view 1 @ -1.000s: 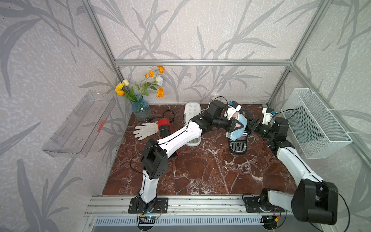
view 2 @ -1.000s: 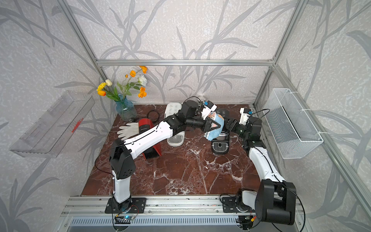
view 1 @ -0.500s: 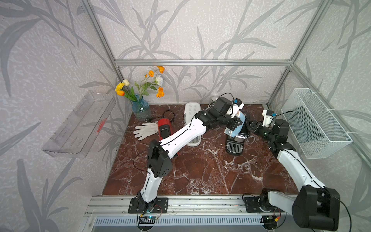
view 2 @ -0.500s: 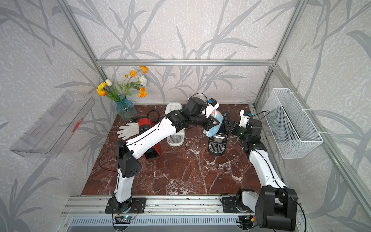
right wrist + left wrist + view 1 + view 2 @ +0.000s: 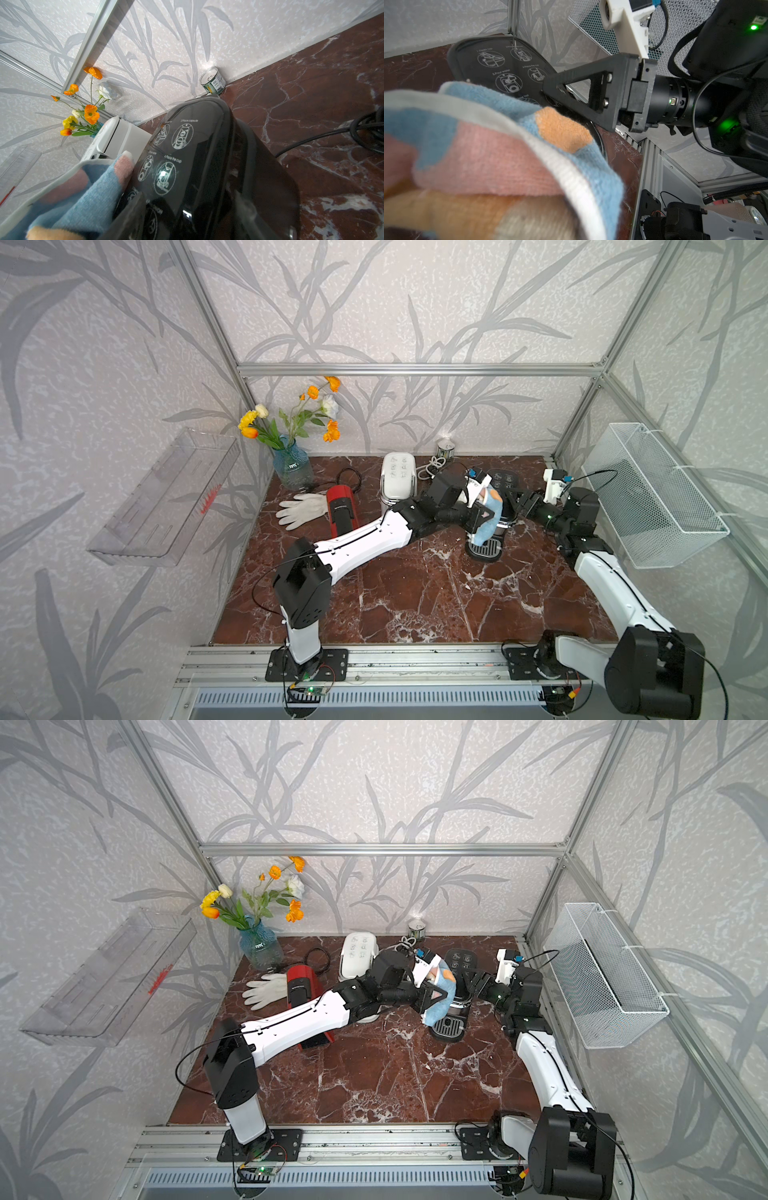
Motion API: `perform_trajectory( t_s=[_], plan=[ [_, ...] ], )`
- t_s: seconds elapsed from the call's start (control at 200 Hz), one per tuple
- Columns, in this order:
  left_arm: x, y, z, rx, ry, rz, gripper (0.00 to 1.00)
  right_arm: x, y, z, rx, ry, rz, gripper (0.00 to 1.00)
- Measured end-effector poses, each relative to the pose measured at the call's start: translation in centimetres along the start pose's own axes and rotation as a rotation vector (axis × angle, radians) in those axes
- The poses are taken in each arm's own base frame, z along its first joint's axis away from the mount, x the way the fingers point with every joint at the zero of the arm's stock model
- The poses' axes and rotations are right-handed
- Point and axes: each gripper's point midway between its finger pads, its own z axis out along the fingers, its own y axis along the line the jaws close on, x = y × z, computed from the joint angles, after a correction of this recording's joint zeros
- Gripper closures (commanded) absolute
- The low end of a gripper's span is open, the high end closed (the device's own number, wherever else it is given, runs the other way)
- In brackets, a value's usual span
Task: Wipe the surface of a coffee machine
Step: Wipe the dirt from the surface of the coffee machine.
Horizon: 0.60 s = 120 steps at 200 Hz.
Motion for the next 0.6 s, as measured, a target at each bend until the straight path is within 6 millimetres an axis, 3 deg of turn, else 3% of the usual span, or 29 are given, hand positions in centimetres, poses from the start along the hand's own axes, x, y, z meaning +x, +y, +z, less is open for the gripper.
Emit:
perform_trajectory(
  t_s=[0.175,0.345,0.6],
  plan=[
    [1.3,-0.1,-0.2,0.042,-0.050,-0.097,1.00,0.0,0.0,0.0,0.000,0.000,0.001,0.36],
    [4.2,-0.1,-0.7,0.081,-0.074,-0.214,1.00,0.0,0.0,-0.1,0.002,-0.002,0.003,0.36],
    [12.8,2.4,0.0,-0.036,0.128,-0.336,1.00,0.1,0.0,-0.2,0.003,-0.005,0.006,0.36]
  ],
)
